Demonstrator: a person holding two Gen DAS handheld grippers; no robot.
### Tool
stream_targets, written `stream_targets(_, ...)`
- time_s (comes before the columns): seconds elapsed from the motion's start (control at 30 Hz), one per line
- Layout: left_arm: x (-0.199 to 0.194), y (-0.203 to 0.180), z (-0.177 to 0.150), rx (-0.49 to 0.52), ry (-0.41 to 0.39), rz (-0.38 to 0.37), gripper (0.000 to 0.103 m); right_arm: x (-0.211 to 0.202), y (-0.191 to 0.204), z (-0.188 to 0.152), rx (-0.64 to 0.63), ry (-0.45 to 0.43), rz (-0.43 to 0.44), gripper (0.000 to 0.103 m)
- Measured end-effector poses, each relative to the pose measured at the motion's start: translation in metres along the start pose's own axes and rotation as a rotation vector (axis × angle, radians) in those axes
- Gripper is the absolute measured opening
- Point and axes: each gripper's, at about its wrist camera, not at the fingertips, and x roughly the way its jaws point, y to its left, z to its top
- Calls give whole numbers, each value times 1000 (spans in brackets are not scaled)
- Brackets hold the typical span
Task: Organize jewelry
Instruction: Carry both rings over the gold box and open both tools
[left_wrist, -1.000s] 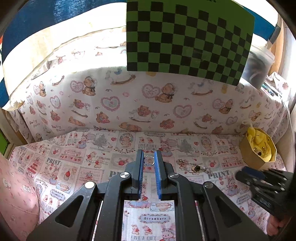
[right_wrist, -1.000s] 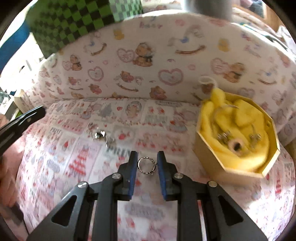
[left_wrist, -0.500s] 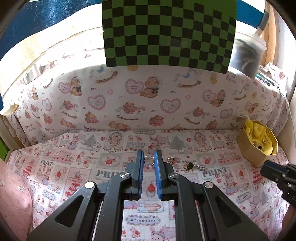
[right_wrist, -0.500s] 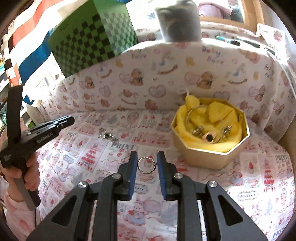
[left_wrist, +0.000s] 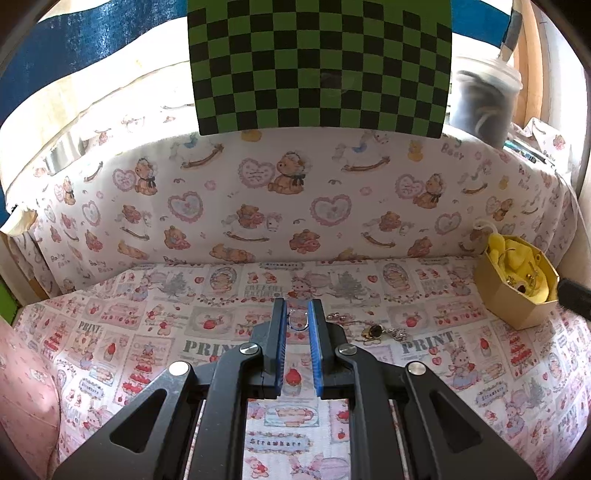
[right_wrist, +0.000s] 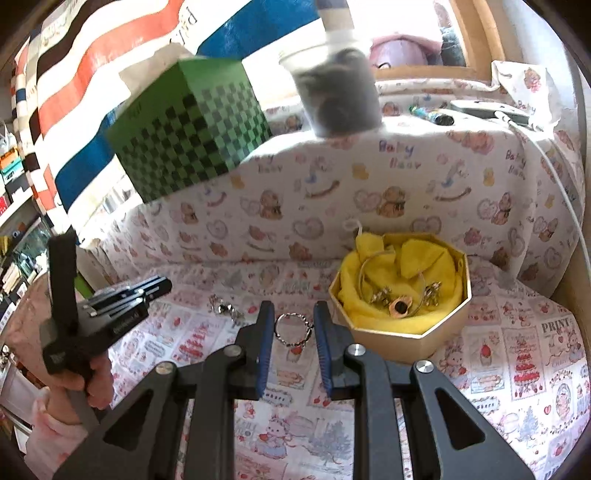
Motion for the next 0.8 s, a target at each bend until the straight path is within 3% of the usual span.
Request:
stream_targets(0.4,-7,-8,1,31,-22,-15,11,-21,-30,14,69,-107,-77,20)
stream_targets(0.5,-17,-11,3,33,-43,-21,11,-24,-47,18,138,-111,-46,20)
stream_targets(0.67,-28,-19,7,44,-65,-23,11,-26,-69,24,190,-139,-67,20)
stream_targets(0.8,-29,-32,12,33,-37,-55,11,-26,-82,26,227,-150,-34,20)
